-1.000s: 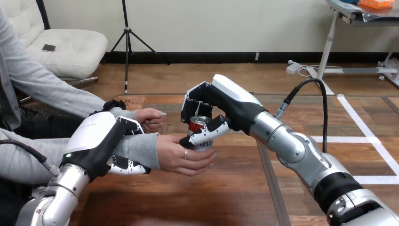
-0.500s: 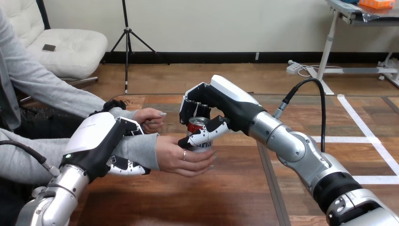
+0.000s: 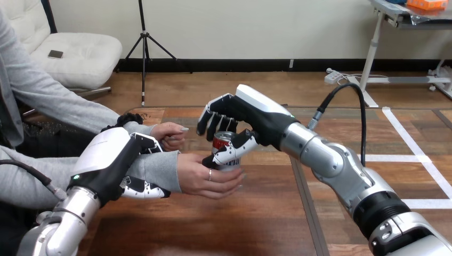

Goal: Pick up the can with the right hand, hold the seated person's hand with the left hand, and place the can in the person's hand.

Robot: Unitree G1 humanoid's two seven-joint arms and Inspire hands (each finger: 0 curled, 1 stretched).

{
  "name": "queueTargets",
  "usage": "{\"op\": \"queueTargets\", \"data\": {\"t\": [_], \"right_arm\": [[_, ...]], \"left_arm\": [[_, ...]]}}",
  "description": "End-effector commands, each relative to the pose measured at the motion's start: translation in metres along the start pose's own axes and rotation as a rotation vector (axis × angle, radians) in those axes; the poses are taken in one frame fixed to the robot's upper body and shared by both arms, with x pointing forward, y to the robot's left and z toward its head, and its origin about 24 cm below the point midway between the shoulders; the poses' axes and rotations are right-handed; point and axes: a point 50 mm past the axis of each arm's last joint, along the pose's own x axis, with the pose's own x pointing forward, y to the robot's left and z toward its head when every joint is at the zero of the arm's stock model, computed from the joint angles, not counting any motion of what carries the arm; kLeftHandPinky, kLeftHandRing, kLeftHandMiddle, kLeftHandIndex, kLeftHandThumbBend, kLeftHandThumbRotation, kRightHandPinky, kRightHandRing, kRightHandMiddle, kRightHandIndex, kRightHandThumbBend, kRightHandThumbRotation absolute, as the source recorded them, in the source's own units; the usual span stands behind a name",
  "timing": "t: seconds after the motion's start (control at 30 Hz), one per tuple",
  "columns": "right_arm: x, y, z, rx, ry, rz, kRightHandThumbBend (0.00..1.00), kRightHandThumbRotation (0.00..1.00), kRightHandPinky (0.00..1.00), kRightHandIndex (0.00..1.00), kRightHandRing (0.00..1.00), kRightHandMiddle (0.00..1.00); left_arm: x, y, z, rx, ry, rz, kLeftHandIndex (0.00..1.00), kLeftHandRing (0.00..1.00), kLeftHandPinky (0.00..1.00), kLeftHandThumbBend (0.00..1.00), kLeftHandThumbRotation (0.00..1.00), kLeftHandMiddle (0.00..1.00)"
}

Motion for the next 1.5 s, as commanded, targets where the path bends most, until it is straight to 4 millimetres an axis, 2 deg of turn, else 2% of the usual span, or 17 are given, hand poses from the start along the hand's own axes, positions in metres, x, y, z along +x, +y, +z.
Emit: {"op": "queueTargets", "data": {"t": [0.0, 0.1, 0.2, 0.23, 0.27, 0.47, 0.5, 0.57, 0.6, 0.7, 0.8, 0.97, 1.23, 1.47], "right_arm": [[0.007, -0.022, 0.020, -0.045, -0.066, -0.042, 1.00, 0.58, 0.50, 0.77, 0.65, 0.72], [0.006, -0.023, 0.019, -0.041, -0.064, -0.043, 1.00, 0.66, 0.54, 0.80, 0.69, 0.75], [0.004, -0.023, 0.018, -0.038, -0.067, -0.046, 1.00, 0.73, 0.57, 0.82, 0.73, 0.77], [0.004, -0.024, 0.017, -0.038, -0.068, -0.047, 1.00, 0.77, 0.59, 0.82, 0.75, 0.79], [0.003, -0.024, 0.017, -0.037, -0.069, -0.048, 1.00, 0.79, 0.60, 0.83, 0.75, 0.79], [0.000, -0.025, 0.015, -0.011, -0.073, -0.061, 1.00, 0.90, 0.64, 0.84, 0.78, 0.81], [0.000, -0.025, 0.014, -0.006, -0.074, -0.063, 1.00, 0.90, 0.64, 0.84, 0.78, 0.81], [-0.001, -0.025, 0.014, -0.001, -0.074, -0.065, 1.00, 0.93, 0.64, 0.84, 0.79, 0.81], [-0.003, -0.026, 0.012, 0.022, -0.072, -0.070, 1.00, 0.97, 0.65, 0.84, 0.80, 0.82], [-0.006, -0.026, 0.007, 0.065, -0.063, -0.075, 1.00, 0.96, 0.66, 0.83, 0.79, 0.81], [-0.007, -0.025, 0.005, 0.077, -0.058, -0.073, 1.00, 0.95, 0.66, 0.82, 0.79, 0.81], [-0.009, -0.025, 0.003, 0.086, -0.057, -0.073, 1.00, 0.96, 0.67, 0.81, 0.79, 0.81], [-0.012, -0.024, -0.001, 0.107, -0.049, -0.074, 0.99, 0.98, 0.68, 0.81, 0.80, 0.82], [-0.016, -0.024, -0.004, 0.123, -0.045, -0.080, 1.00, 0.99, 0.70, 0.81, 0.82, 0.83]], "left_arm": [[0.018, 0.033, 0.035, -0.056, -0.140, 0.085, 0.45, 0.38, 0.32, 0.66, 0.00, 0.43], [0.017, 0.034, 0.036, -0.031, -0.119, 0.040, 0.50, 0.42, 0.36, 0.69, 0.02, 0.48], [0.016, 0.035, 0.037, 0.020, -0.098, 0.005, 0.56, 0.48, 0.40, 0.72, 0.15, 0.54], [0.016, 0.036, 0.037, 0.039, -0.089, -0.005, 0.60, 0.53, 0.44, 0.75, 0.27, 0.58], [0.016, 0.036, 0.037, 0.052, -0.082, -0.012, 0.62, 0.55, 0.46, 0.76, 0.31, 0.59], [0.013, 0.037, 0.039, 0.075, -0.060, -0.041, 0.72, 0.66, 0.56, 0.83, 0.56, 0.69], [0.013, 0.036, 0.039, 0.071, -0.059, -0.043, 0.72, 0.66, 0.56, 0.83, 0.56, 0.69], [0.012, 0.037, 0.039, 0.065, -0.058, -0.043, 0.75, 0.70, 0.61, 0.83, 0.63, 0.73], [0.012, 0.036, 0.039, 0.055, -0.068, -0.044, 0.78, 0.74, 0.66, 0.84, 0.71, 0.76], [0.011, 0.037, 0.038, 0.037, -0.085, -0.046, 0.78, 0.77, 0.67, 0.83, 0.79, 0.78], [0.011, 0.037, 0.037, 0.026, -0.091, -0.048, 0.79, 0.78, 0.67, 0.81, 0.86, 0.80], [0.011, 0.037, 0.037, -0.010, -0.101, -0.051, 0.80, 0.79, 0.67, 0.80, 0.90, 0.80], [0.011, 0.038, 0.035, -0.088, -0.113, -0.065, 0.82, 0.81, 0.65, 0.85, 0.98, 0.83], [0.010, 0.037, 0.034, -0.160, -0.126, -0.073, 0.83, 0.82, 0.65, 0.91, 1.00, 0.84]]}}
